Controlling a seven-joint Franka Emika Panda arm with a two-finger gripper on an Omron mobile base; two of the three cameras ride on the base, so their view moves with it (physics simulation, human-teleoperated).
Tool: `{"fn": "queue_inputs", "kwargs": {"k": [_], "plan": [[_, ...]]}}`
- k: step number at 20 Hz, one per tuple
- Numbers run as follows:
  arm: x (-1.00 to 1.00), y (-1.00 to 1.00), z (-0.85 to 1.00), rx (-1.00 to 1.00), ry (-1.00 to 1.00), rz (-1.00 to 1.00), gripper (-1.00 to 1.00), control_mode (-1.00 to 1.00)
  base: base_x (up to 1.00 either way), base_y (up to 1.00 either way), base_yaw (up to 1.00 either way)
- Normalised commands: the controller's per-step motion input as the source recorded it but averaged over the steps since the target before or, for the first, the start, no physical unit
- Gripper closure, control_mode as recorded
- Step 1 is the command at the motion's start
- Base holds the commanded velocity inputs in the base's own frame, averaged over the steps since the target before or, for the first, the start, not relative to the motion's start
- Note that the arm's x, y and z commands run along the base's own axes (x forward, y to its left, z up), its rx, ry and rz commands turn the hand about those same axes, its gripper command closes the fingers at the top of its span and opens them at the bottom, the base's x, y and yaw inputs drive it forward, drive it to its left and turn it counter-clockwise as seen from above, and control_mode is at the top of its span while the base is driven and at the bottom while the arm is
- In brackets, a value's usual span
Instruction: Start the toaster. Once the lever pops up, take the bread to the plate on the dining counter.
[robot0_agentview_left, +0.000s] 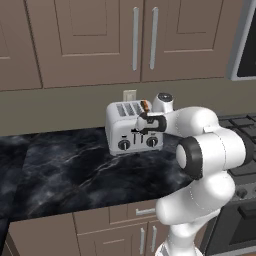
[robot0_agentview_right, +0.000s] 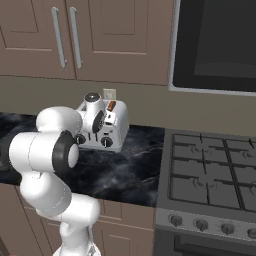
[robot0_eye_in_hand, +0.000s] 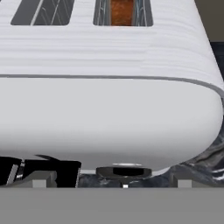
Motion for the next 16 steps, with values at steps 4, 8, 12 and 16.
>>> {"fn": "queue_inputs", "kwargs": {"k": [4, 8, 12, 16], "plan": [[0.0, 0.0, -0.23, 0.0, 0.0, 0.0, -1.0, -1.0, 0.0, 0.0, 0.0], [0.0, 0.0, -0.21, 0.0, 0.0, 0.0, -1.0, -1.0, 0.0, 0.0, 0.0], [0.0, 0.0, -0.16, 0.0, 0.0, 0.0, -1.0, -1.0, 0.0, 0.0, 0.0], [-0.01, 0.0, -0.03, 0.0, 0.0, 0.0, -1.0, -1.0, 0.0, 0.0, 0.0]]}}
